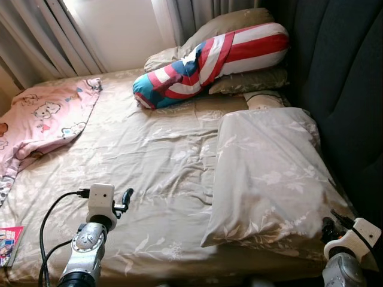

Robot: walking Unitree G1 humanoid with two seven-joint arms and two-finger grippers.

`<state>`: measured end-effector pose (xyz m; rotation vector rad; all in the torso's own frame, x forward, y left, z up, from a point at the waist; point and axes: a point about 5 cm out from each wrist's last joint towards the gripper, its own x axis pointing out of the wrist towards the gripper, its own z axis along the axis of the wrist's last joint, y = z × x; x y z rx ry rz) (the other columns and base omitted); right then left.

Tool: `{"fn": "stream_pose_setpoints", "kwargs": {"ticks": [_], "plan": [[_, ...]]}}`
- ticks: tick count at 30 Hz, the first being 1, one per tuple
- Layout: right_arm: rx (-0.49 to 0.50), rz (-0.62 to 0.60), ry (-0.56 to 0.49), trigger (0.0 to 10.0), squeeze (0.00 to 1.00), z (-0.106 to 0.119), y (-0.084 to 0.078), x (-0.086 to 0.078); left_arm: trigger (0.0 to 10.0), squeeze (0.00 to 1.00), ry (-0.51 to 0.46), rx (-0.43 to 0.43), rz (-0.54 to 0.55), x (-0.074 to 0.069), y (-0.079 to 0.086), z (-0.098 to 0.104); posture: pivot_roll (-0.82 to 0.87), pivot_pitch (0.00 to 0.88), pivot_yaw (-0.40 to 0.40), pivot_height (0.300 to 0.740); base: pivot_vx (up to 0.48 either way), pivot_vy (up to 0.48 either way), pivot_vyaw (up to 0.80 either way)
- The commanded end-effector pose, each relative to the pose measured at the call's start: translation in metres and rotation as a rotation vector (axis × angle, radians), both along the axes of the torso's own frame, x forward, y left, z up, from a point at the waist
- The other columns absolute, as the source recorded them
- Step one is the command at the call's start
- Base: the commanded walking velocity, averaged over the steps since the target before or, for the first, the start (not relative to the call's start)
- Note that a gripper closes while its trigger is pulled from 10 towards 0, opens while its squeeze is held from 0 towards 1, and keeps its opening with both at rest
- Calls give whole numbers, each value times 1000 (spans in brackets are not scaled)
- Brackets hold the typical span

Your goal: Clean up the room

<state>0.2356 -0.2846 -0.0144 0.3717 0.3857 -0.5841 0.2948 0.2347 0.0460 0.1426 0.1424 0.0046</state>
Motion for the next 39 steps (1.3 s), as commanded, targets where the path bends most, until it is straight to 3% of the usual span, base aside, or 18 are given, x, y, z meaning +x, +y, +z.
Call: {"fn": "stream_pose_setpoints", "kwargs": {"ticks": [1, 8, 14, 19, 20, 21, 22, 39], "plan": [[53, -2, 42, 10000, 0, -9, 6, -5, 10000, 0, 21, 22, 2, -3, 8, -1, -139, 81, 159, 669, 0, 0, 0], [183, -4, 81, 10000, 0, -20, 15, -9, 10000, 0, 20, 40, -11, -6, 11, 1, -115, 98, 170, 669, 0, 0, 0], [340, 94, 42, 10000, 0, -22, 37, 1, 10000, 0, 18, 59, -28, -11, 16, 3, -89, 123, 187, 669, 0, 0, 0], [373, 117, 47, 10000, 0, -22, 46, 6, 10000, 0, 20, 82, -42, -15, 20, 5, -67, 139, 203, 669, 0, 0, 0], [368, 114, 47, 6667, 0, -22, 47, 7, 10000, 0, 21, 87, -43, -17, 22, 5, -58, 142, 205, 669, 0, 0, 0], [363, 112, 48, 6667, 0, -22, 46, 8, 10000, 0, 22, 89, -43, -17, 22, 6, -58, 142, 205, 669, 0, 0, 0], [366, 105, 39, 0, 0, -21, 47, 9, 10000, 0, 22, 92, -40, -19, 24, 6, -51, 145, 206, 669, 0, 0, 0], [319, 91, 18, 0, 0, -15, 43, 14, 10000, 0, 24, 95, -17, -21, 24, 8, -47, 163, 199, 669, 0, 0, 0]]}}
